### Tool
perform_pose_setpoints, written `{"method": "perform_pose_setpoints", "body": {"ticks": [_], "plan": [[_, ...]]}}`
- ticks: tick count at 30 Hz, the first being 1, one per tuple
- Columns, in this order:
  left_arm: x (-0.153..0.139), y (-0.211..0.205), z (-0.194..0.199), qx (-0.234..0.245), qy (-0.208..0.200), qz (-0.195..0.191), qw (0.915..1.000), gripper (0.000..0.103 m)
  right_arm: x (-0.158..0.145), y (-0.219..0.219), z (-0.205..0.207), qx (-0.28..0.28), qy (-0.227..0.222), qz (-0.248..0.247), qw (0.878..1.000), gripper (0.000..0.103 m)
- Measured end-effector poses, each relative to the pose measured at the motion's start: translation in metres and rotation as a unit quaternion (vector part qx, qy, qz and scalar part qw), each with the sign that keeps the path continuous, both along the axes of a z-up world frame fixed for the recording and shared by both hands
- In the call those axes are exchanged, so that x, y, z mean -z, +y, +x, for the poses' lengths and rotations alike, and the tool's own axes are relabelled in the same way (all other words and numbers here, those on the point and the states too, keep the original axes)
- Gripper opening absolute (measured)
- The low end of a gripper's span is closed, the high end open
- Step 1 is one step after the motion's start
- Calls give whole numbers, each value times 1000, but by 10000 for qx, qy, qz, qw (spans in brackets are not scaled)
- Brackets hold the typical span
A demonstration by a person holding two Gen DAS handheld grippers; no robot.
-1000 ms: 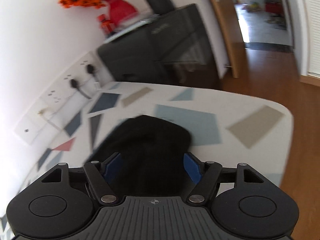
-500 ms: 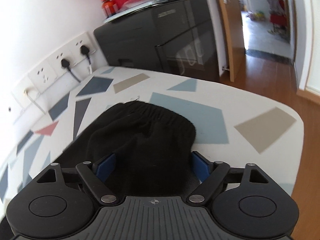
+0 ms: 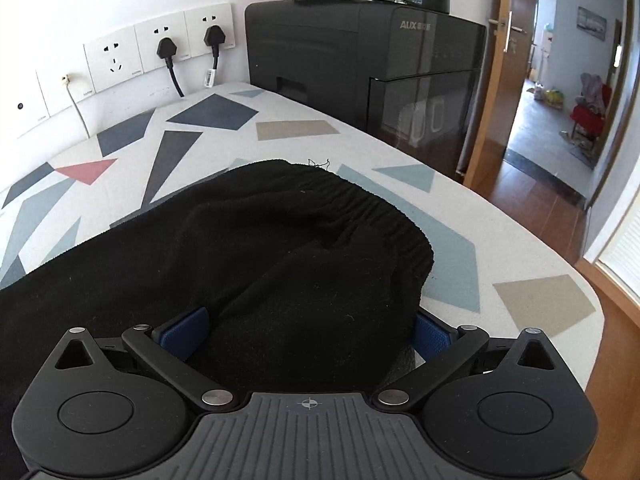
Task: Fold clothes
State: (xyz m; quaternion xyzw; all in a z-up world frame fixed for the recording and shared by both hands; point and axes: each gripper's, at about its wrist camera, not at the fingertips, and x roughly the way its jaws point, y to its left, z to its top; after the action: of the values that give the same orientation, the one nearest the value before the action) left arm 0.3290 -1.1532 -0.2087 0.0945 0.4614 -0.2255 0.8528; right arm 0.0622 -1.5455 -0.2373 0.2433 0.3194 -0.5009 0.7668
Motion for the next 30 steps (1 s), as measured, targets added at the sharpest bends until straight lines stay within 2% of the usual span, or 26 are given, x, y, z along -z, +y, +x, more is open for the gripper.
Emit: {"method": "perform_pose_setpoints", "body": {"ticks": [13, 26, 30], "plan": [[-1, -1, 0, -199, 92, 34, 9998, 103, 0, -2, -1, -95, 28, -12, 10000, 102], [-1, 0, 2, -149, 164, 45, 9997, 103, -1, -3, -1, -83, 3, 31, 10000, 102], [-1, 0, 2, -126, 141, 51, 9998, 103, -5, -10, -11, -16, -363, 279, 9990, 102]]}}
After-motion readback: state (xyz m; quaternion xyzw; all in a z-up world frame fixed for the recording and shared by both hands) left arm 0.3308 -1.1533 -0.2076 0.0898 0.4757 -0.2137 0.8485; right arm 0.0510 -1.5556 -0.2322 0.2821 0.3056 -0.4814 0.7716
